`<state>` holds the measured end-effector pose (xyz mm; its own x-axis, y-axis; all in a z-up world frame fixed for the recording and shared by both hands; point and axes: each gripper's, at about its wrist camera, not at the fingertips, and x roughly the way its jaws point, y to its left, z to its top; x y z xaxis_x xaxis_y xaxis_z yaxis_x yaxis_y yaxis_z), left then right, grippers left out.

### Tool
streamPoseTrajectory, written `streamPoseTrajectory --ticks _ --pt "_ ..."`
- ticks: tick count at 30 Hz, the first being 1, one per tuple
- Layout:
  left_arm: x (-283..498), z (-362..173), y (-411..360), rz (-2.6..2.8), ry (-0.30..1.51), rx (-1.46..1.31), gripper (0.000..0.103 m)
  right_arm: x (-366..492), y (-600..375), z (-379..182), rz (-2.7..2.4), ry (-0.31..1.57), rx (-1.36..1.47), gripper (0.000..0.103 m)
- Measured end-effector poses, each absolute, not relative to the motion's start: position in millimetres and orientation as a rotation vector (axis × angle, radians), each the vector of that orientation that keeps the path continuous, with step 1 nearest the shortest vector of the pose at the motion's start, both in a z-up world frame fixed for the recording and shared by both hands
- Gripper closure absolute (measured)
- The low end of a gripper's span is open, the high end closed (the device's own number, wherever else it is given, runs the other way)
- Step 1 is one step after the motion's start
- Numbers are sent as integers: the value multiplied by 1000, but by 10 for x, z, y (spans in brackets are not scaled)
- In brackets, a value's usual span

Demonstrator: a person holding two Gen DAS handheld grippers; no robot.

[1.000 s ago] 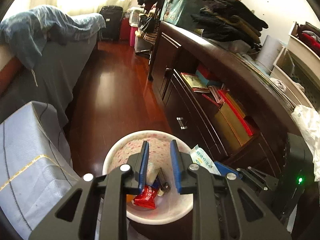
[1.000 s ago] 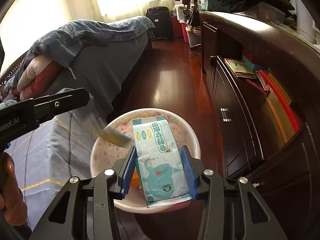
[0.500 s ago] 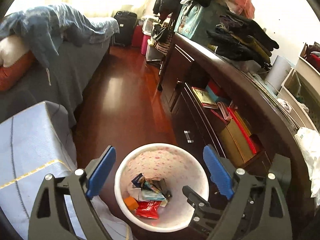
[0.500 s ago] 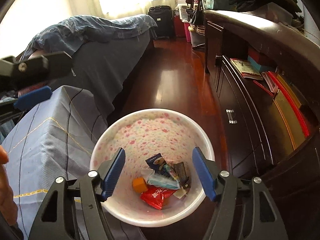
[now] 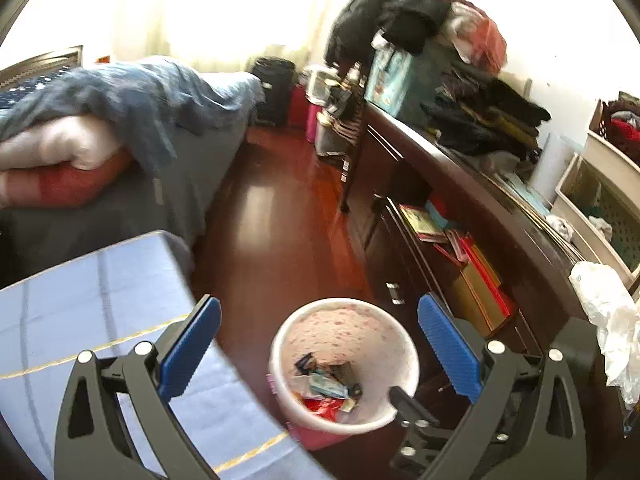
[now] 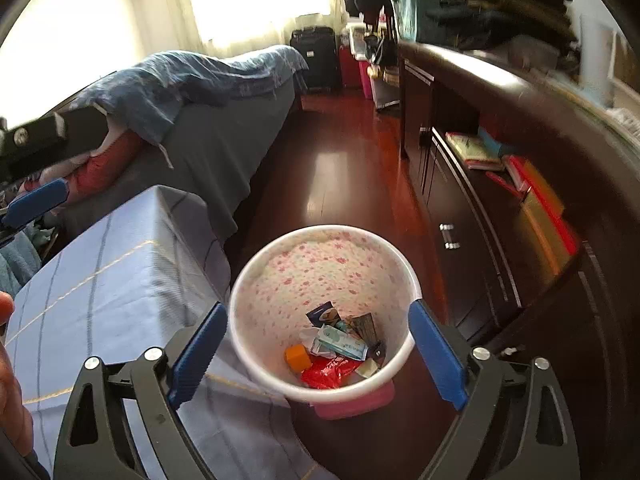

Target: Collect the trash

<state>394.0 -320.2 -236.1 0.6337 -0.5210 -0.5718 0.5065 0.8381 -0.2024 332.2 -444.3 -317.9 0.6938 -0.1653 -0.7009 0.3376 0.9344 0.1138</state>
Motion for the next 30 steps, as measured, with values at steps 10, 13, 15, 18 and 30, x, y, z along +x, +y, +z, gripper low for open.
streamPoseTrajectory --ticks 10,13,15,18,30 --pt "3157 -1844 -1859 -315 583 -81 4 2703 -3398 -2506 -215 657 77 4" --pt "2838 -1695 -1422 -222 555 -97 4 2523 -3084 -2334 -141 629 71 4" --pt "2654 -1604 -1193 -164 533 -97 4 2398 -2882 -2216 -103 607 63 4" --pt "2296 -1454 -817 -81 501 -102 4 2230 -2587 -2043 -46 560 44 4" --pt "1017 -869 154 87 364 -164 4 1504 -1809 -1419 134 364 -30 4"
